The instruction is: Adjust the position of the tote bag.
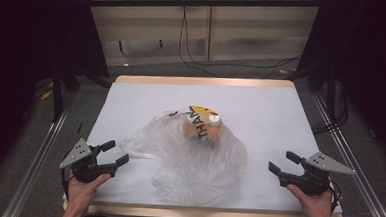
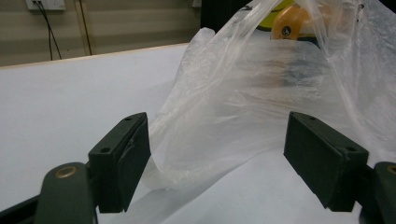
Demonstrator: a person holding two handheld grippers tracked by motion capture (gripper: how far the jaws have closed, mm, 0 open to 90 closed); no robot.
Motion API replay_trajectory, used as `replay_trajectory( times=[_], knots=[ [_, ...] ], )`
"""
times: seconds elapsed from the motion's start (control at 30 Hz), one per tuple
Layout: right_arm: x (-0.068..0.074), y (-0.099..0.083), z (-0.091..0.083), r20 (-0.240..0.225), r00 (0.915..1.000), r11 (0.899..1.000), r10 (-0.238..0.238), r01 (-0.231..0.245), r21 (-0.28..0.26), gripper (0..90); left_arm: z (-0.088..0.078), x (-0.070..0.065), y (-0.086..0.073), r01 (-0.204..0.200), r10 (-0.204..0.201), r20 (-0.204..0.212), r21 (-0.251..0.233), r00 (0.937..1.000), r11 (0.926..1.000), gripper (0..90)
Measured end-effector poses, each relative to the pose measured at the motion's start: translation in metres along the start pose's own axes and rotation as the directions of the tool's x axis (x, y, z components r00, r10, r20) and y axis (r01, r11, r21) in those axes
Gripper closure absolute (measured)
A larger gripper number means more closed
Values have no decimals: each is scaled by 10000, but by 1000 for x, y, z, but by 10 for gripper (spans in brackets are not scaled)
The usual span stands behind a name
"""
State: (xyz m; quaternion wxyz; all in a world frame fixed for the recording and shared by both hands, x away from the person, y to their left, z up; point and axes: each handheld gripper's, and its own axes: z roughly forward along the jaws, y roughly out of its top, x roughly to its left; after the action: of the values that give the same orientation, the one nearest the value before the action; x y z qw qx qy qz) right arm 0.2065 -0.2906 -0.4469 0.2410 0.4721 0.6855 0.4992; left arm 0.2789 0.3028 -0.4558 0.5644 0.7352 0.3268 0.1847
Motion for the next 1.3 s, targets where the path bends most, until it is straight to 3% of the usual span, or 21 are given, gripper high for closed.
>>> replay_trajectory(
  times=[0.13,0.37,0.63,0.87,1.0,1.07,1.13,1.27,1.3],
  knots=[
    [0,0,1,-94,9999,10000,-49,50,84,246,1,-2,0,-96,97,-91,134,9999,9999,228],
    [5,1,3,-460,9978,9982,-480,497,347,362,2,-3,0,-259,263,-133,293,9996,9992,255],
    [19,2,5,-1104,9909,9951,-773,836,527,446,0,-3,-1,196,-200,123,332,9997,9993,358],
    [31,5,12,-1688,9801,9911,-1046,1167,639,496,-2,-6,-1,-129,129,15,763,9999,9970,376],
    [38,6,16,-1904,9746,9891,-1179,1323,647,531,-2,-7,0,-244,238,94,718,9997,9971,392],
    [48,6,19,-2274,9648,9857,-1324,1523,727,550,-1,-8,1,-271,259,151,876,9996,9958,413],
    [51,7,19,-2331,9635,9853,-1313,1528,767,559,-1,-8,1,-336,332,59,946,9994,9949,413],
    [61,10,16,-2594,9552,9846,-1428,1639,616,609,-3,-10,0,-420,391,311,970,9987,9944,468],
    [68,12,15,-2824,9491,9855,-1393,1608,543,638,-3,-12,1,-392,358,385,934,9986,9949,509]
  ],
)
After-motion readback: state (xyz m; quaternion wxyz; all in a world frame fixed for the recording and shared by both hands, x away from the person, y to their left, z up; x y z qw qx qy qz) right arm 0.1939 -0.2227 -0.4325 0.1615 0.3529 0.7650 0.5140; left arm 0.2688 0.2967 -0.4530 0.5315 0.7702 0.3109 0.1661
